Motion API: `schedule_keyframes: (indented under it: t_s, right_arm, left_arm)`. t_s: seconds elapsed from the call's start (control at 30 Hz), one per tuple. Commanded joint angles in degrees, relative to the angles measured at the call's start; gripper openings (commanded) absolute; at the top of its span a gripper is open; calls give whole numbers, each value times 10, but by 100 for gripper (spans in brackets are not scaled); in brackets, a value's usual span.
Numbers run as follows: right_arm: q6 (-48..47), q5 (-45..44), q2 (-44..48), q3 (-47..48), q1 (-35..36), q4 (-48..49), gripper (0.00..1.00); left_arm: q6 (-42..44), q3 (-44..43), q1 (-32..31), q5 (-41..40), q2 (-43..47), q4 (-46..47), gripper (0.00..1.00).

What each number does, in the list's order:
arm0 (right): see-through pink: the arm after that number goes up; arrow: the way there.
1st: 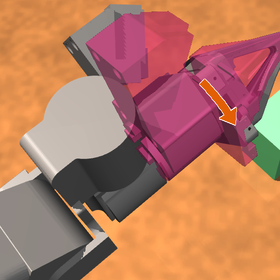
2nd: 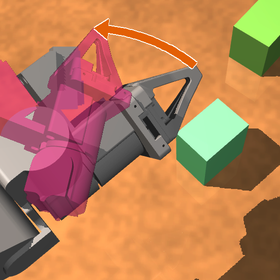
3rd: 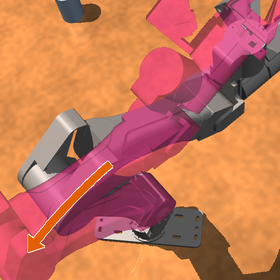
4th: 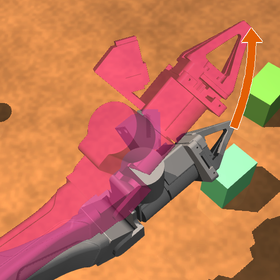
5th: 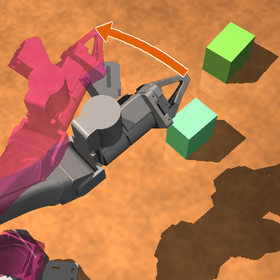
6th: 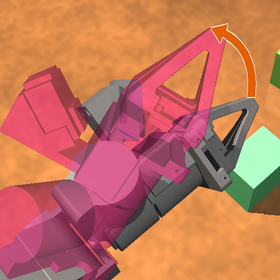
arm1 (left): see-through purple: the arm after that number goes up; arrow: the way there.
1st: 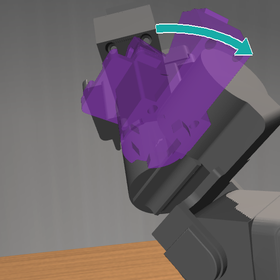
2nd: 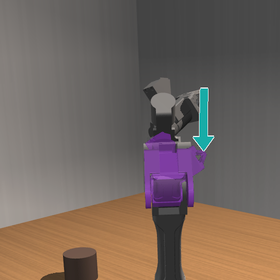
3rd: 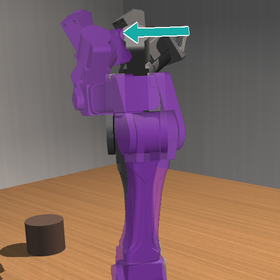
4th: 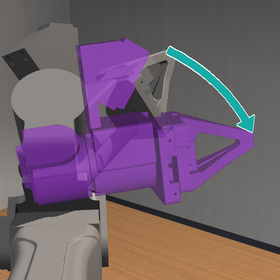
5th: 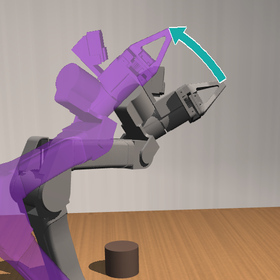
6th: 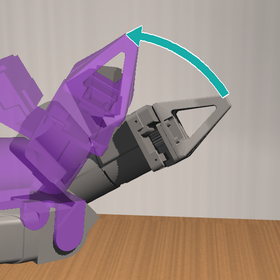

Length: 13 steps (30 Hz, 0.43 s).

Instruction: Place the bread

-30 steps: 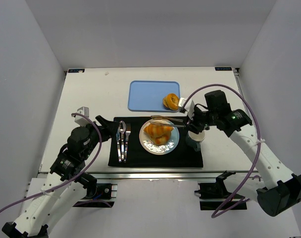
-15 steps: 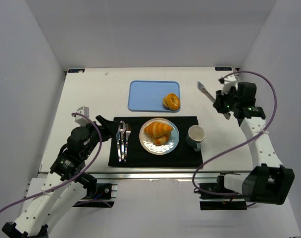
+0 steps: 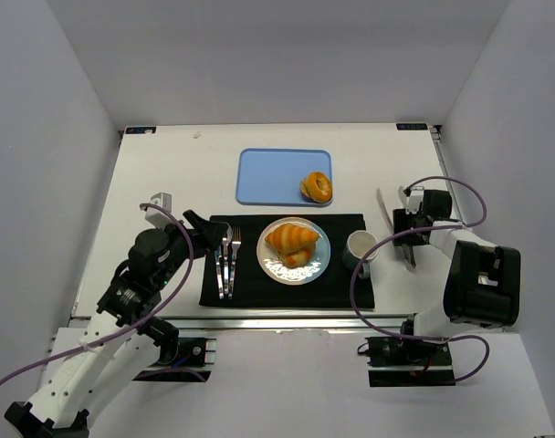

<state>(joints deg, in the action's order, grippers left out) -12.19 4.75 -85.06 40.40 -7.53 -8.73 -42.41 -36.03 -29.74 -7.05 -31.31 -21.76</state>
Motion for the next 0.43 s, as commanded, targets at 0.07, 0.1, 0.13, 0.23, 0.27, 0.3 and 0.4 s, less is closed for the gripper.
schedule_keyframes:
  t_s: [0.07,0.1,0.13,0.23,0.27,0.3,0.4]
  right_arm:
    - [-28,15,-14,46,-11,-13,72]
    - [-33,13,-13,53,-12,-24,81]
    - [-52,13,-9,62,-13,-39,83]
    - [-63,10,29,88,-18,-69,89]
    - [-76,24,39,105,-18,-77,89]
    - [-83,32,50,114,-19,-93,90]
    - [-100,65,79,151,-20,-114,89]
  left_arm:
    - [7,10,0,27,-2,27,78]
    - [8,10,0,35,-3,29,78]
    - [11,9,0,40,-6,32,78]
    - [17,10,0,62,-19,46,78]
    - [21,10,-1,67,-23,51,78]
    - [22,12,0,70,-33,56,78]
    - [29,11,0,100,-58,74,77]
